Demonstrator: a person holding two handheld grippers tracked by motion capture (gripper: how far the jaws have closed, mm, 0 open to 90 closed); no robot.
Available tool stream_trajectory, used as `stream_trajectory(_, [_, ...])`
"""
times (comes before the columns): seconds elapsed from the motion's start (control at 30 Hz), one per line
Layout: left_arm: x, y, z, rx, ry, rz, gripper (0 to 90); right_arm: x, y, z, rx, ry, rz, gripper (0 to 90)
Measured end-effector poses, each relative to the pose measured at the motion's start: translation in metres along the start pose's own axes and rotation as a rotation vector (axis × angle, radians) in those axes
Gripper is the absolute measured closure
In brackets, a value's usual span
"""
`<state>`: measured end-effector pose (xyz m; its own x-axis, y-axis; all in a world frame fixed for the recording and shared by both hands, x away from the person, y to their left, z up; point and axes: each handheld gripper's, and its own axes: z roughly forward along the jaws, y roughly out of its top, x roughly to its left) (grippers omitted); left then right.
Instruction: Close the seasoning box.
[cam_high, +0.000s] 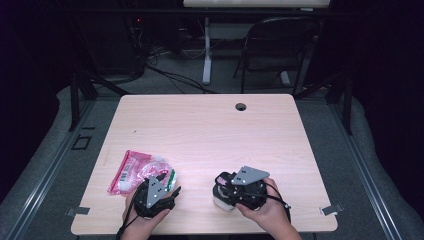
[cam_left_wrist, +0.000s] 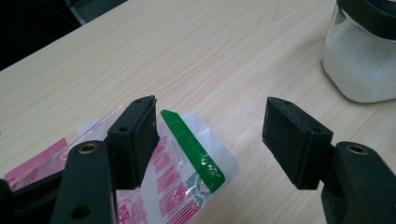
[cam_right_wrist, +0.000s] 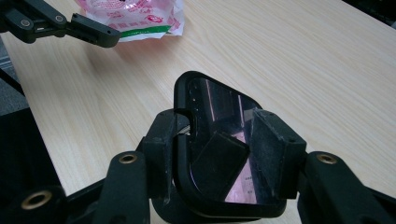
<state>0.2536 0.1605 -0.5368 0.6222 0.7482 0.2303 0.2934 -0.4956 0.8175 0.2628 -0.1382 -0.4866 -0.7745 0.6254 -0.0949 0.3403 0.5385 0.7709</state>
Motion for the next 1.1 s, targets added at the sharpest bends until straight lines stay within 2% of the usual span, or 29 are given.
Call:
stream_trajectory(0.73, [0.0002,-0.0002,0.0000,0.000,0.000,-0.005,35.8,0.0019,0.0003,0.0005,-0.001,0.010,0.003,51.0])
stream_trajectory(1.1, [0.0009,-0.0003,-0.0004,0.000,0.001,-0.005,35.8,0.0056,0.0005,0.0048,0.013,0.027,-0.010,46.6])
